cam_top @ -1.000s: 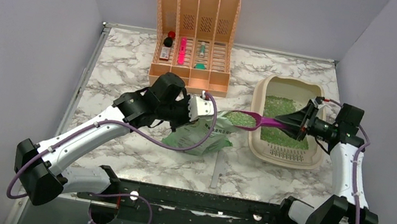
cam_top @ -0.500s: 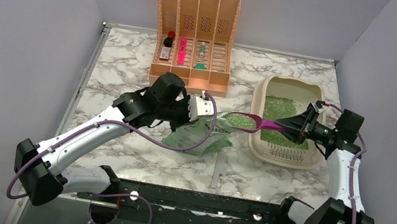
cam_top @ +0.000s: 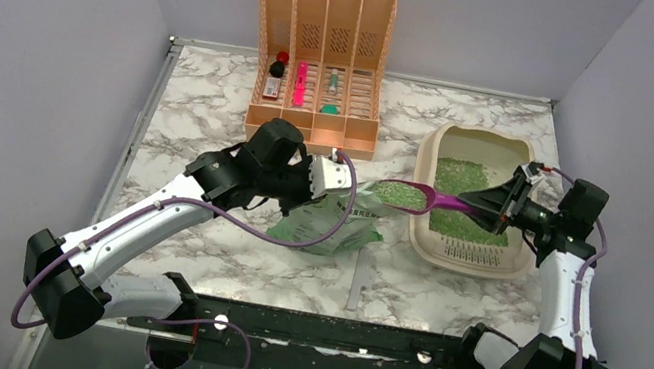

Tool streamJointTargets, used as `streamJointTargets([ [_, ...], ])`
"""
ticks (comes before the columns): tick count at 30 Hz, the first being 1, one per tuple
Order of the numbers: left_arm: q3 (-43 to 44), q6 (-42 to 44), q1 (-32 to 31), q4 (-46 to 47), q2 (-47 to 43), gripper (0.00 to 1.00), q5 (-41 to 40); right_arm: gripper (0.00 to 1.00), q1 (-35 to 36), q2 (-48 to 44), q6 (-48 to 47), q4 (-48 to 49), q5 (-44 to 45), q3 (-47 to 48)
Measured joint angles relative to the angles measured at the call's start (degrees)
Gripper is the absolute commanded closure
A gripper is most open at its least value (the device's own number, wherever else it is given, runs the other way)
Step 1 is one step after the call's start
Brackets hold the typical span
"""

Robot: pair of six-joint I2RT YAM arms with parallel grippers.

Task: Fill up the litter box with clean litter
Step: Pour the cat litter into the litter box.

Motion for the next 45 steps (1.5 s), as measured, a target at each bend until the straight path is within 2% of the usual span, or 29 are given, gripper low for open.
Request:
streamJointTargets([
  [14,0.0,0.0,0.22,0.04,0.0,1.0,-0.09,0.99,-1.99,-0.26,3.26,1.99,-0.07,-0.02],
  [26,0.07,-0.2,0.22,0.07,0.0,1.0,-0.37,0.99,-3.89,-1.05,8.7,7.76,-0.57,-0.07],
  [40,0.09,-0.2,0.22,0.07,0.0,1.0,-0.46,0.99,-9.4,0.81,12.44,13.68,-1.36,-0.07],
  [45,-0.07,-0.31,0.22,0.04,-0.35,1.0,-0.44,0.99,-12.2,2.38,15.78,19.26,-1.29,-0.11],
])
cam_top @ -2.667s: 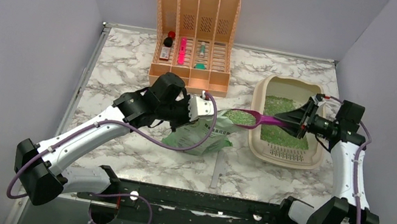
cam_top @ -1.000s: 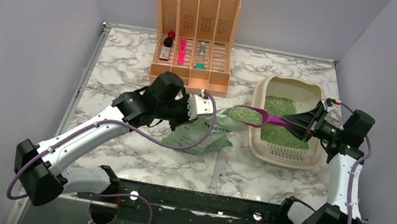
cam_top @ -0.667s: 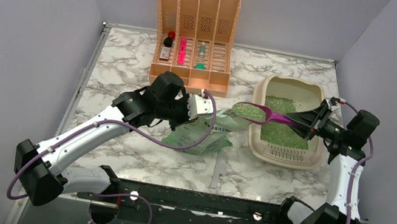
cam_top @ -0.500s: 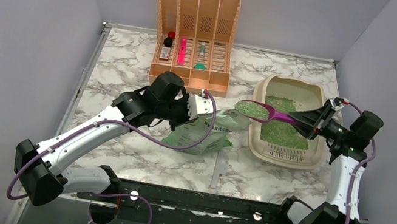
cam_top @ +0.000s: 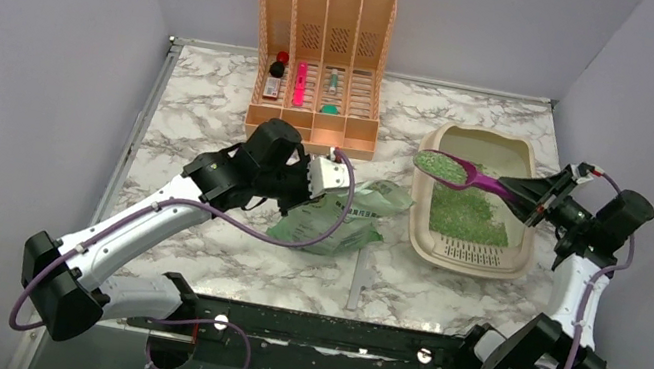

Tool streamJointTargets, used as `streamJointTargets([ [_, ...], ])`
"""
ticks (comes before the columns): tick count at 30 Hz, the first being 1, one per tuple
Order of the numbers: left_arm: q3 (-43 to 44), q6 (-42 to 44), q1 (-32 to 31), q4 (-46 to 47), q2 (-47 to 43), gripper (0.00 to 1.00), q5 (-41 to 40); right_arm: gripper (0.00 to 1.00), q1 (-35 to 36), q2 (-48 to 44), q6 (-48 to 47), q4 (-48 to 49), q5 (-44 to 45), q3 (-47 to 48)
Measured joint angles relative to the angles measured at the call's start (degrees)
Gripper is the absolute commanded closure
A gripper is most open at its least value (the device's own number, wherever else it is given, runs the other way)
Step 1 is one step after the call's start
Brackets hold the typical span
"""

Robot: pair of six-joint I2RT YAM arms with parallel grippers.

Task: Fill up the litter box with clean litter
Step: Pour the cat litter into the litter box.

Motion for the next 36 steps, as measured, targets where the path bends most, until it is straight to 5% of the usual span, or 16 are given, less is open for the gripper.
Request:
streamJointTargets([
  [7,-1.05,-0.17,0.0,0.09,-1.49,1.0,0.17,0.99,-3.61,0.07,10.05,15.37,2.25,-4.22],
  [16,-1.57,-0.15,0.0,0.5,-1.99,1.0,0.46,0.99,-3.87,-0.11,13.55,22.69,9.88,-8.63],
  [36,-4.24,-0.92,0.0,1.01,-5.75,1.0,2.05,0.99,-4.2,-17.68,13.27,16.46,30.34,-18.53],
])
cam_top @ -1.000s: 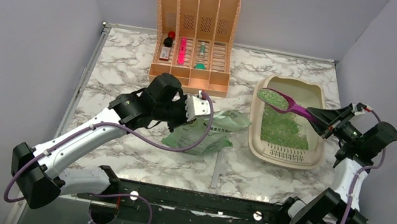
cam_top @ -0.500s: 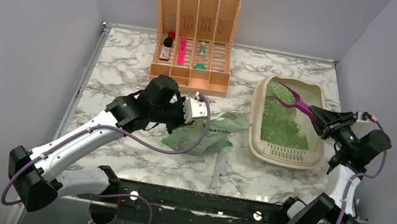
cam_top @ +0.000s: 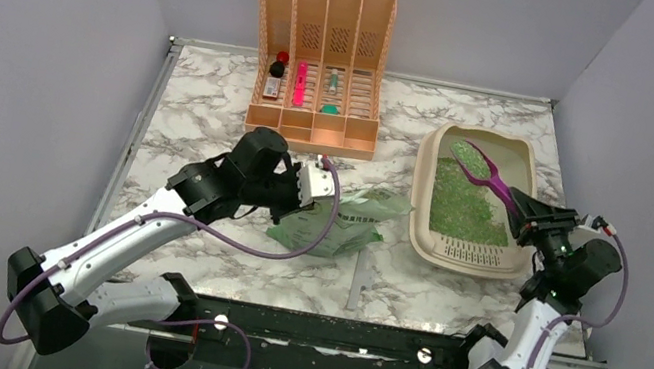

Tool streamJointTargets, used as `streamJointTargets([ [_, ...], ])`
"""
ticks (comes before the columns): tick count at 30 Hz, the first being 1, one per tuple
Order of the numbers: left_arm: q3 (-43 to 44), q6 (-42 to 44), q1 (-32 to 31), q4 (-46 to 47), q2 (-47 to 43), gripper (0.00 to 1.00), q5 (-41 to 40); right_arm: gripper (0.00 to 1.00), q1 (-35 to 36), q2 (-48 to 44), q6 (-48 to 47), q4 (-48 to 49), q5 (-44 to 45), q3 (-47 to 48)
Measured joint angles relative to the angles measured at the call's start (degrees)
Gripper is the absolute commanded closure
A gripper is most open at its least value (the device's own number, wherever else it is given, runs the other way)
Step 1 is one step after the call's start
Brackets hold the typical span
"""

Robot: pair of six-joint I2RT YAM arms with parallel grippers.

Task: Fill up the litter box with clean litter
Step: Pour the cat litter into the litter box.

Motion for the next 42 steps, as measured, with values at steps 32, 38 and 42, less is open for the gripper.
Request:
streamJointTargets([
  [32,-2.32,-1.77,0.0,-1.07,-4.42,1.0,0.35,0.99,0.0,-24.28,5.62,-36.02,34.05,-1.79],
  [38,-2.32,-1.79,0.0,-1.03,-4.39,1.0,0.35,0.99,0.0,-20.09,4.15,-36.28,36.17,-0.28],
  [42,-2.32,-1.79,0.0,-1.03,-4.39,1.0,0.35,0.99,0.0,-16.22,2.01,-36.98,37.03,1.7],
])
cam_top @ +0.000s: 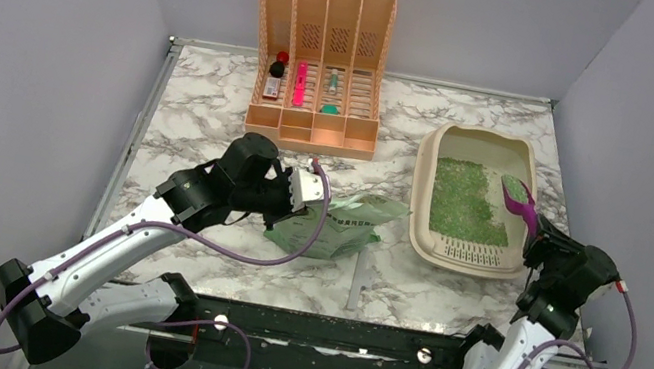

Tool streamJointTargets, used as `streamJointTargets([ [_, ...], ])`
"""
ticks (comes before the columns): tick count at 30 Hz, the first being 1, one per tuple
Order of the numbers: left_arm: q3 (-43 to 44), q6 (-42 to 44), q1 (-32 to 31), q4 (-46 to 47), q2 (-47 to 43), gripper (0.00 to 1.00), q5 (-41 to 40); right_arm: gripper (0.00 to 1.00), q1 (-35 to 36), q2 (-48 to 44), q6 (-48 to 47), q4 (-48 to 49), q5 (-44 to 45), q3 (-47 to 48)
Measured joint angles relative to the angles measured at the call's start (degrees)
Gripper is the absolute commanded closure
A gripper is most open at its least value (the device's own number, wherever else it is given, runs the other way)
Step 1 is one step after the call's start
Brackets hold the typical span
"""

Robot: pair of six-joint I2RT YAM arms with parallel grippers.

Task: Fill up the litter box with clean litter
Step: Pour the cat litter into the litter box.

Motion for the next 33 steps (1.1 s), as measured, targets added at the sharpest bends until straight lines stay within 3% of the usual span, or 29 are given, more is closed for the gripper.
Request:
streamJointTargets([
  [11,0.0,-0.04,0.0,0.02,0.0,1.0,-0.02,0.99,0.0,7.65,-3.5,0.63,0.42,3.52],
  [33,-0.07,-0.04,0.0,0.46,0.24,1.0,-0.02,0.99,0.02,14.38,-8.76,1.09,0.46,9.03],
])
